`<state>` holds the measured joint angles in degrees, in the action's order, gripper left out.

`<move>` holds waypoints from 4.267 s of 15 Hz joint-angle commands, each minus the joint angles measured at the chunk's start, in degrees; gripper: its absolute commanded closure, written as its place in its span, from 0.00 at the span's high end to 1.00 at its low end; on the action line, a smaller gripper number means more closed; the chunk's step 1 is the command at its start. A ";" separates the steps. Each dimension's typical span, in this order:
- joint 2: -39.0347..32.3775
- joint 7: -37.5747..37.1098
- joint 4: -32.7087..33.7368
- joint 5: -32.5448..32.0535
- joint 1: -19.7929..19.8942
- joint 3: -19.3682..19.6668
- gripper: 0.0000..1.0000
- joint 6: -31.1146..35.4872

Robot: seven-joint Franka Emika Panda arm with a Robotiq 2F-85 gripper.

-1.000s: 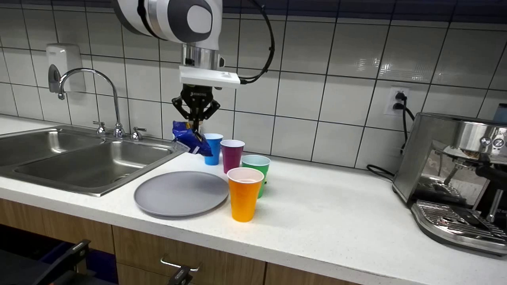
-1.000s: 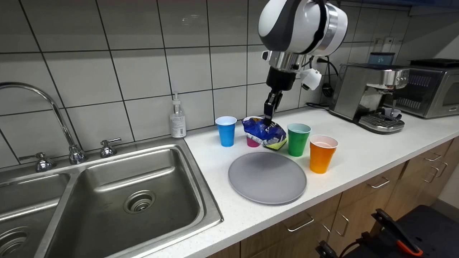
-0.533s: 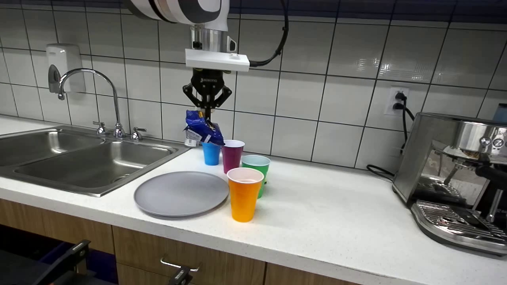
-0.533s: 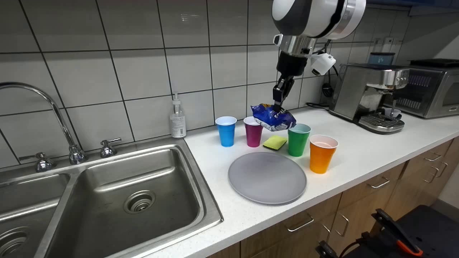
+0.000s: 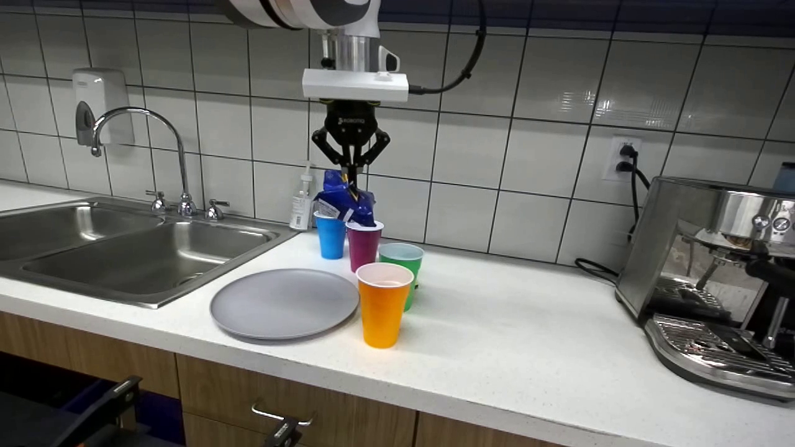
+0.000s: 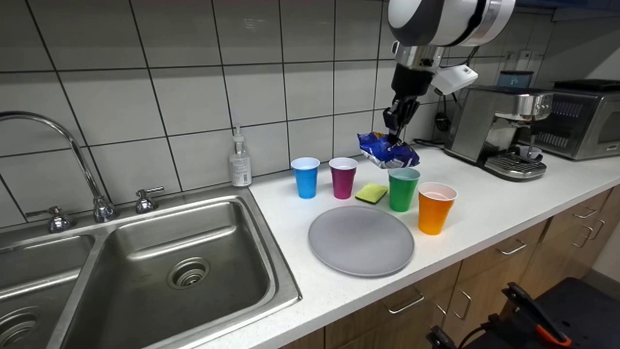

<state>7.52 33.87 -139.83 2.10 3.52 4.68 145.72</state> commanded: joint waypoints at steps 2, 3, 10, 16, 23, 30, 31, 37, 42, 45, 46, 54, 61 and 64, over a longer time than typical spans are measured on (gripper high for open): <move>1.58 -8.01 0.47 -5.03 1.81 2.11 0.00 0.14; 1.54 -9.36 0.71 -5.93 2.23 2.58 0.00 0.32; 0.55 -18.18 3.01 -12.49 6.26 5.43 0.00 1.16; -1.06 -25.14 4.48 -17.74 10.50 8.12 0.00 2.79; -7.27 -31.47 6.41 -18.64 13.12 10.91 0.00 5.44; -17.74 -41.92 9.23 -19.52 12.17 13.58 0.00 11.16; -19.21 -43.75 9.71 -19.95 11.80 14.27 0.00 11.74; -26.88 -52.83 11.87 -23.08 7.88 20.39 0.00 14.91; -30.85 -55.19 12.42 -21.37 4.83 23.47 0.00 15.55; -32.22 -55.97 12.39 -20.94 3.30 24.52 0.00 15.65; -32.73 -56.36 12.41 -20.86 2.84 24.89 0.00 15.85; -33.88 -56.34 12.51 -19.52 1.44 25.89 0.26 15.75; -29.72 -54.41 13.51 -17.86 1.68 24.65 0.69 15.14; -26.34 -53.29 13.64 -17.76 1.66 23.97 0.93 15.30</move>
<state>-23.23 -21.69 -125.79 -16.54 5.05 29.50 161.57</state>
